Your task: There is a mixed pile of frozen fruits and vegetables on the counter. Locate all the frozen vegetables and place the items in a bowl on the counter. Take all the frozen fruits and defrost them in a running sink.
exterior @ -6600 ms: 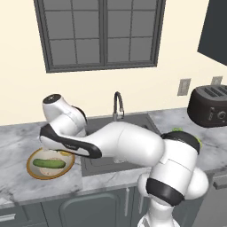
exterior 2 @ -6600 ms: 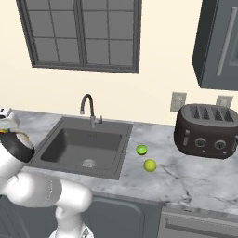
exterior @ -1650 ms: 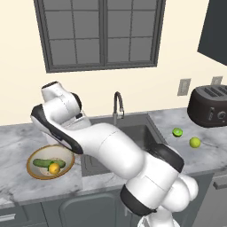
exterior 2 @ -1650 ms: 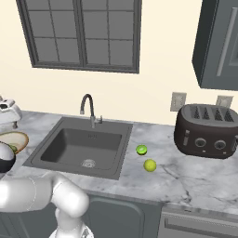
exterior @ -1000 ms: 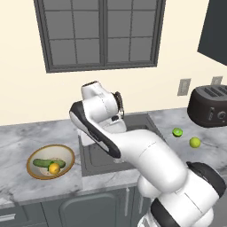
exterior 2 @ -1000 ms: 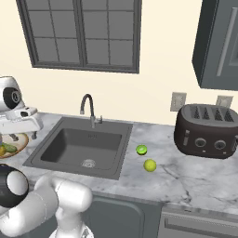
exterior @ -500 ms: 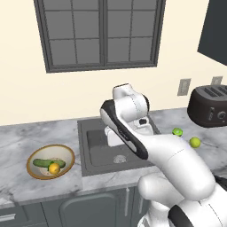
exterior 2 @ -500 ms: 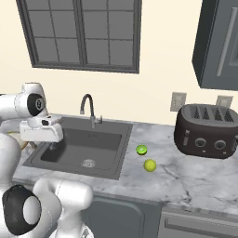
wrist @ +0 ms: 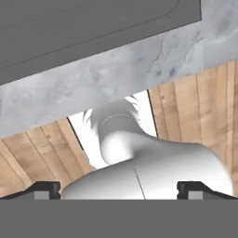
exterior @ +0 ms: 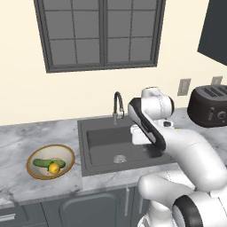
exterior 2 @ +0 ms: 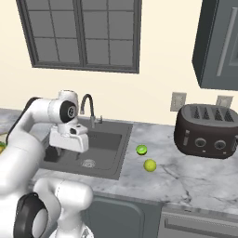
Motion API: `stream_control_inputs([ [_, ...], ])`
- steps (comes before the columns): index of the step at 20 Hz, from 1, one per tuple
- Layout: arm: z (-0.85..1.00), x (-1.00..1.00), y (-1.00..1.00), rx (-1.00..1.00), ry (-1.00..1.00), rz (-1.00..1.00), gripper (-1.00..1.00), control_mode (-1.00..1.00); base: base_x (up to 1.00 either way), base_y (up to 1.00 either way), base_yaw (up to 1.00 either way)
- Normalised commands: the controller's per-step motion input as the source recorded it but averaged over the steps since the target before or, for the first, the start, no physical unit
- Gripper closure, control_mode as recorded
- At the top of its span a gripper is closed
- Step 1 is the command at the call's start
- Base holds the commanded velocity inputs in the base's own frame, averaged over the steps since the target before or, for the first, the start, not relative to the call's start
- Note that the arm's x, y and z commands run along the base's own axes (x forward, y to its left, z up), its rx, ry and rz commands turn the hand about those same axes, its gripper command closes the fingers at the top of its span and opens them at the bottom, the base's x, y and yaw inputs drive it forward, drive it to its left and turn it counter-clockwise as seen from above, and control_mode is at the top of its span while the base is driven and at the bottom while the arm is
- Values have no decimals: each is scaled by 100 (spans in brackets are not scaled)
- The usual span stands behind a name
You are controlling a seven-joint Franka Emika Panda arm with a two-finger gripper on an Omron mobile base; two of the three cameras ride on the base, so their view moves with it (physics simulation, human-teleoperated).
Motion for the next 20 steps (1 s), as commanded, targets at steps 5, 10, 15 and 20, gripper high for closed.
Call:
stream_control_inputs([
  [5, -8, 8, -77, 0, 11, -21, -100, -100, 0, 0, 0],
  [10, 20, 11, -45, -6, 3, -14, -100, -100, 0, 0, 0],
  [15, 10, 27, -43, -10, 0, -10, -100, -100, 0, 0, 0],
  [20, -1, 20, -54, -8, 1, -10, -100, -100, 0, 0, 0],
])
